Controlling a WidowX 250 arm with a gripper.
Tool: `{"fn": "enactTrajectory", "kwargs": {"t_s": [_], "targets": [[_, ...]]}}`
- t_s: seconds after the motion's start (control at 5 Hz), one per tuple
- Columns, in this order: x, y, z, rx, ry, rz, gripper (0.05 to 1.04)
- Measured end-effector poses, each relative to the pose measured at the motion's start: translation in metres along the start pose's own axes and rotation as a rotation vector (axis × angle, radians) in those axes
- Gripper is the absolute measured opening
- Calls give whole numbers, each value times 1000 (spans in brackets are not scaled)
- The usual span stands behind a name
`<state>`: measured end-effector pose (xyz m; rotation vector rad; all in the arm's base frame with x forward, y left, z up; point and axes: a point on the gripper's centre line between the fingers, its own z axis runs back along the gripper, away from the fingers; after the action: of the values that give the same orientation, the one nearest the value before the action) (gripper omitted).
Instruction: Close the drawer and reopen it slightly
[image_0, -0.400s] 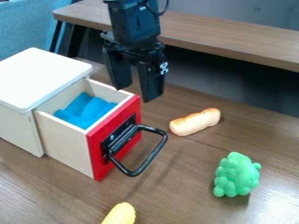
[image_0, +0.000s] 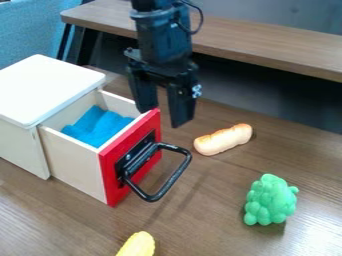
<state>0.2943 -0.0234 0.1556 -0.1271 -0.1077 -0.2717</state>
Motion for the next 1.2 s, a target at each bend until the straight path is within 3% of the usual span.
{"fn": "enactTrajectory", "kwargs": {"t_s": [0.4, 0.6, 0.8, 1.2], "targets": [[17, -10, -43, 44, 10, 31, 999], [20, -12, -62, 114, 44, 95, 999], [15, -8, -77, 144, 105, 121, 999], [8, 2, -90, 176, 133, 163, 999]]}}
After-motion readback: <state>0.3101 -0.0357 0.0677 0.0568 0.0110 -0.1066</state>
